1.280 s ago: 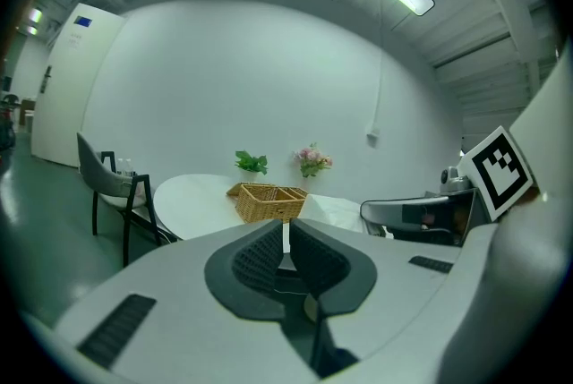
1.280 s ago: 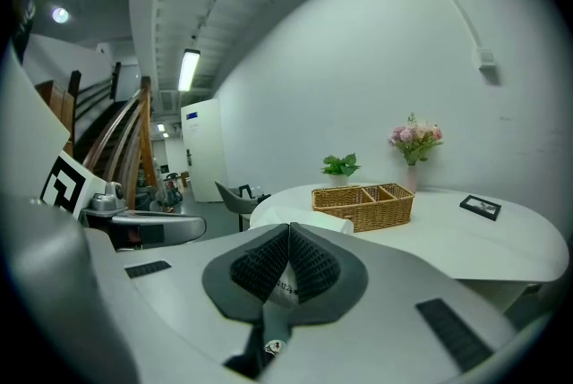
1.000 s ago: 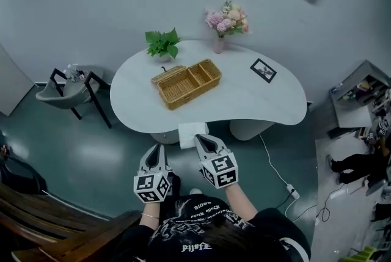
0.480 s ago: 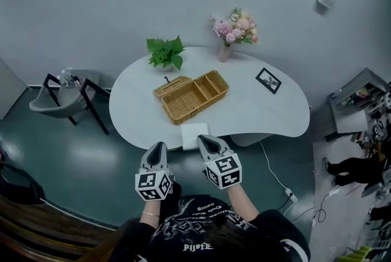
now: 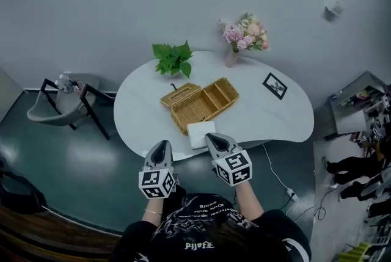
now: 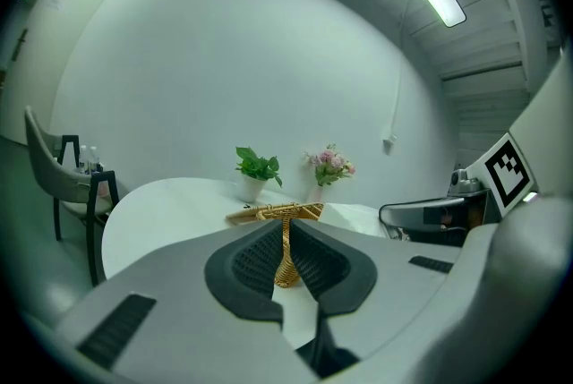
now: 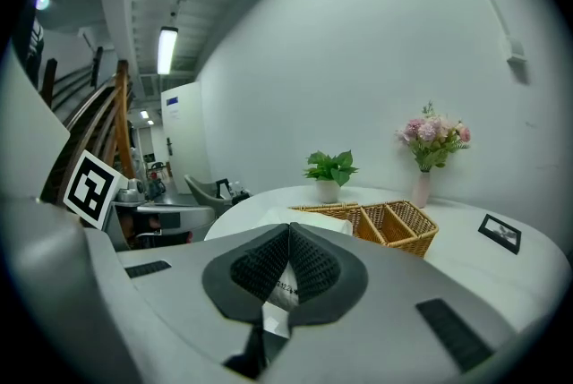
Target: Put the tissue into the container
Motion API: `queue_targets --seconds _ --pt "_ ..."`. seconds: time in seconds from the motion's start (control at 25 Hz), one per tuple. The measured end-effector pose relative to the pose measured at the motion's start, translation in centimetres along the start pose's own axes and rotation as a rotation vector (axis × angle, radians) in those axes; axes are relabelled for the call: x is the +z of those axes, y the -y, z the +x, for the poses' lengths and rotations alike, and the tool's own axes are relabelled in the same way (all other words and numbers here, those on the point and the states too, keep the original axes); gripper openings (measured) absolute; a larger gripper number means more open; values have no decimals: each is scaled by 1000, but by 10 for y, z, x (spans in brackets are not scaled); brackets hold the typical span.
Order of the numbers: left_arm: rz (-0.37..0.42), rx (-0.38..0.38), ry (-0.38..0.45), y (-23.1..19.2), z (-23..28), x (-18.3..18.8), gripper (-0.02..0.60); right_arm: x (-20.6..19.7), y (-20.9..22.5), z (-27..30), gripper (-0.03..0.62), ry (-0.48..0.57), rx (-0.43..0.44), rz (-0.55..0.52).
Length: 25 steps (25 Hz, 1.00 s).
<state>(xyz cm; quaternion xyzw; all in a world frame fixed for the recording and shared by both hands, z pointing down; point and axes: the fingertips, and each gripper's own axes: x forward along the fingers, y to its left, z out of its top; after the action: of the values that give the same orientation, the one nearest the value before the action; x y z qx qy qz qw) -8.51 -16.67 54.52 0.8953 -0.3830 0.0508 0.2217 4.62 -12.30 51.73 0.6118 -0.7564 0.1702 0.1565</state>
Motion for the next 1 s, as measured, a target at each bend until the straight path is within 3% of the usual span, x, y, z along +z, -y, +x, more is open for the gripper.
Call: queue_targets --seconds 0.48,1.0 --pt "9 -64 -36 -18 27 10 40 23 2 36 25 3 -9 1" --pt "-14 104 -6 -17 79 22 38 46 47 70 24 -15 147 -83"
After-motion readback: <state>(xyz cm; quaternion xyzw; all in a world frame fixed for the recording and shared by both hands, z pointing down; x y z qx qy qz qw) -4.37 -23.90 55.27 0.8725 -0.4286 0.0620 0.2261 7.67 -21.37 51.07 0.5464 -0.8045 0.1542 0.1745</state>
